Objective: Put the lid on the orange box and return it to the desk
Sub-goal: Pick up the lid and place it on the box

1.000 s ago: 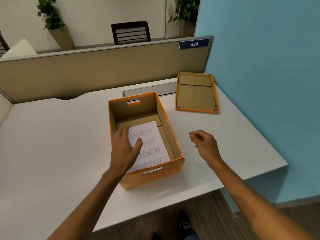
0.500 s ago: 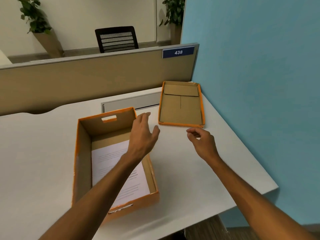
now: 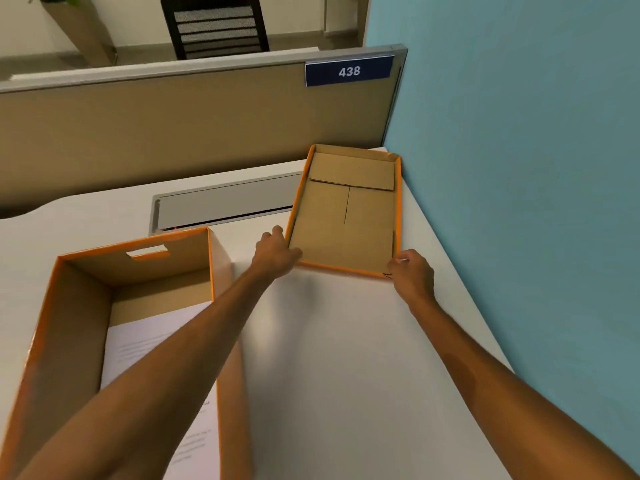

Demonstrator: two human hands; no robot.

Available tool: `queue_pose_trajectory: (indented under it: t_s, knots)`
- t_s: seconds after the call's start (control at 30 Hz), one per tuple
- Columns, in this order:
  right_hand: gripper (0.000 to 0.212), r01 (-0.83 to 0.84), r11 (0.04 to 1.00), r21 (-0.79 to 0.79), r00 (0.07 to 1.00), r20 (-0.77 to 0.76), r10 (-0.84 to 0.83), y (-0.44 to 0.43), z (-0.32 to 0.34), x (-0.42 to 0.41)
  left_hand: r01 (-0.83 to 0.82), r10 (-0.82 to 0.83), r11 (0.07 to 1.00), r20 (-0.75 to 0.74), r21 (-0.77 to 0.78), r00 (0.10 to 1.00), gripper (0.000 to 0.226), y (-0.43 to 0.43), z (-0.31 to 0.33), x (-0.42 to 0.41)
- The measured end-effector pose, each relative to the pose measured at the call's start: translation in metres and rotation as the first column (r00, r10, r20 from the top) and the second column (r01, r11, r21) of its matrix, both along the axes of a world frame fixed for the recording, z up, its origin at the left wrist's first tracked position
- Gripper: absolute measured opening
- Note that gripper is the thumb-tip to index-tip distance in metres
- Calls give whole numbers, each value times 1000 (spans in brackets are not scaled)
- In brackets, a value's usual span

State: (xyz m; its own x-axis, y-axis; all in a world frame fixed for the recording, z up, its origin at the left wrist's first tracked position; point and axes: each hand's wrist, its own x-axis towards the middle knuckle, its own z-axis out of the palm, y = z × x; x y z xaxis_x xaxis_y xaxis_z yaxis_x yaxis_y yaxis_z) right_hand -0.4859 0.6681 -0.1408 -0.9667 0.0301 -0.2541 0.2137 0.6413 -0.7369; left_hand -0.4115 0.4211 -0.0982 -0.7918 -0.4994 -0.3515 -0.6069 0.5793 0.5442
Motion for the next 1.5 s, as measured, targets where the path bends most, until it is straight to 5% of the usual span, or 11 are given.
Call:
queue_pose_trajectory:
  t_s: [0.1,0.37,0.7,1.07,1.33,1.5]
  knots:
    - [40,37,999,19,999,37,-38,-1,-14,-21,-55,54,998,50,14,997,67,-7,-17,-16]
    - [12,46,999,-3,993,106,-45,0,-32,-46,-210,209,971,20,114,978,42,-14,-39,-36]
    - [22,23,971,-236,993,122,6,24,-18,-44,-263,293,897,-31,355,956,33,-20,-16,-33]
    - [21,-13,904,-427,997,62,44,30,32,5,-99,252,626,-81,774,964,38,-39,53,37]
    - [27,-165,868,-468,982,6,190,14,73,68,74,229,399,-178,914,957,45,-64,95,128]
    - [19,-246,890,-383,967,-40,250,-6,91,110,150,256,407,-270,901,928,53,-73,119,187]
